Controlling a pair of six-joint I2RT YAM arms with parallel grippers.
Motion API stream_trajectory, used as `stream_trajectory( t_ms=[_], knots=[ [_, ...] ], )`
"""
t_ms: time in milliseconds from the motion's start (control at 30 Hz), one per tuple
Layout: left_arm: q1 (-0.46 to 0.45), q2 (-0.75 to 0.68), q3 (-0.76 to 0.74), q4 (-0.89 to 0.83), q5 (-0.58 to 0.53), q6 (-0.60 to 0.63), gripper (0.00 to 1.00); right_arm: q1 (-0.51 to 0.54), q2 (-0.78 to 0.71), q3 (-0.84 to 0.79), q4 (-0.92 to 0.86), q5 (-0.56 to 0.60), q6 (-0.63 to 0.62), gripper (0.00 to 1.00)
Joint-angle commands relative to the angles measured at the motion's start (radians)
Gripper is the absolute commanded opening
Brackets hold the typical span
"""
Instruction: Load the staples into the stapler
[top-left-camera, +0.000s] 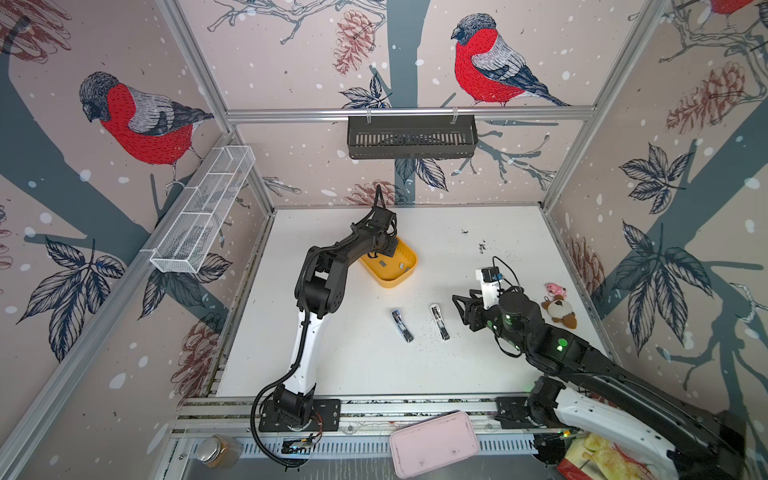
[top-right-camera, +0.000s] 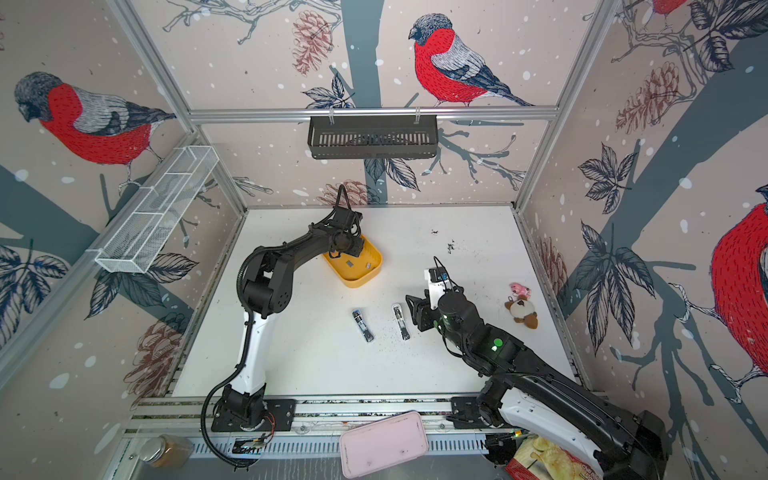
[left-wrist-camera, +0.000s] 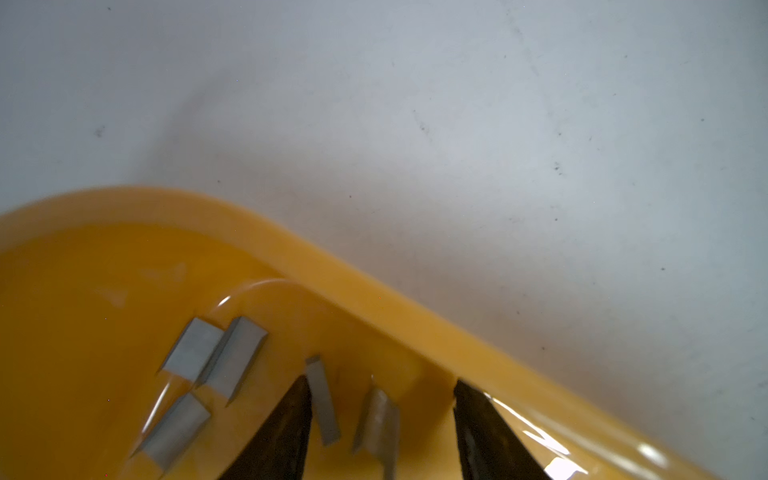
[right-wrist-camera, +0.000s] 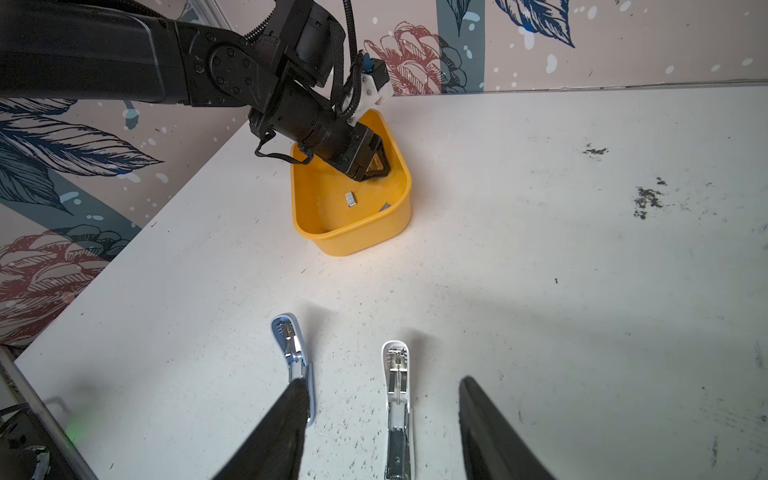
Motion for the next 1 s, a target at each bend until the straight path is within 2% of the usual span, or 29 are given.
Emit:
stream_trajectory(
  t_ms=[0,167,300,767,967],
  knots=[
    [0.001,0.009,0.012,0.022,0.009,0.010,0.56,-0.002,-0.001,0.003,-0.011,0.013,0.004,0.59],
    [0.001,0.017,0.021,0.020,0.018,0.012,0.55,-0.011,0.004,0.007,-0.009,0.009,0.001,0.59],
    [0.001,0.012,0.017,0.010,0.026,0.011,0.43,-0.016,0.014,0.007,-0.004,0.004,0.000,0.59],
    [0.001,-0.045,0.009,-0.009,0.030,0.011,0.39,-0.016,0.018,-0.006,0.003,-0.004,0.006,0.59],
    [0.001,-0.040,0.013,-0.010,-0.005,0.010,0.39,-0.016,0.009,-0.012,0.004,-0.005,0.007,0.59]
  ],
)
